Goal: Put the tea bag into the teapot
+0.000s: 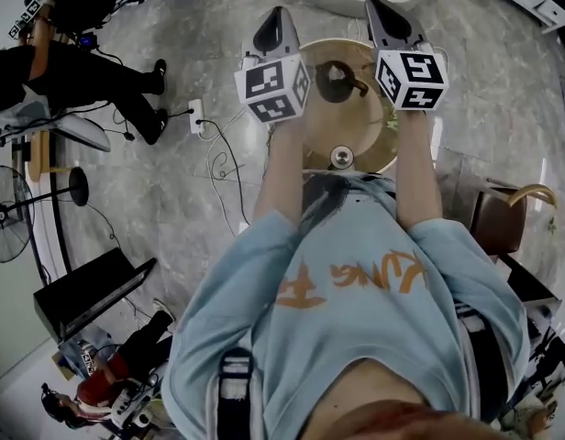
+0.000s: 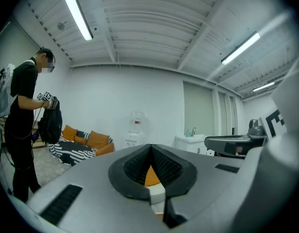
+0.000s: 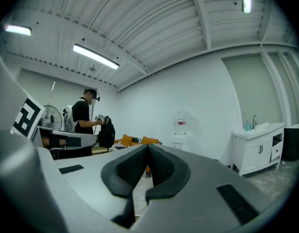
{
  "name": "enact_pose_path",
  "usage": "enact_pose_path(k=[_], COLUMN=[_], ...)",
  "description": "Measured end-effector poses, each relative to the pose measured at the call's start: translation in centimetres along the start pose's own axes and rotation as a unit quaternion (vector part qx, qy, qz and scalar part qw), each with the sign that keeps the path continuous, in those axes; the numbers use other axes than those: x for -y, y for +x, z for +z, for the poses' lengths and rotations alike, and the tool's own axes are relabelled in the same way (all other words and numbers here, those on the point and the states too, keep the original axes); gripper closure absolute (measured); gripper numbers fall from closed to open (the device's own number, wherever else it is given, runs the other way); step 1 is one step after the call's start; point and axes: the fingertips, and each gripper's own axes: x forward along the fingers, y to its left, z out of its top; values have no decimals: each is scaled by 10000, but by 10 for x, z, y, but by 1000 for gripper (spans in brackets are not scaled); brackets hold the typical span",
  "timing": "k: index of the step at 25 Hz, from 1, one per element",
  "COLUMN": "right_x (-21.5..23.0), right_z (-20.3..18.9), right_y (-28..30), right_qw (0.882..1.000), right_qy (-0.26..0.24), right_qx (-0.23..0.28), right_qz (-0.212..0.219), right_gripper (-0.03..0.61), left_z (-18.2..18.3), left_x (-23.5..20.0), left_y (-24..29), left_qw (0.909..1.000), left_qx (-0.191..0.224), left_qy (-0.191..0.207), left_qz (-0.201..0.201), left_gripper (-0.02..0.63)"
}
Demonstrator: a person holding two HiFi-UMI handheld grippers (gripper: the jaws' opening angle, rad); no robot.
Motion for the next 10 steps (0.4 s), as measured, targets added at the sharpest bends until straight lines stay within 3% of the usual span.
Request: enact_pose_path(k=[10], right_x=[21], right_z=[8], right_y=[-4], right_qw=[9999], right_qy=[27], right_qx=[114], right_qz=[-96], right_gripper=[568], left_z=[-7], left_x=[11], left_y=[9], left_qw=[9997], left_qx=[-238], left_qy=[37], left_qz=[45], left_gripper=[591])
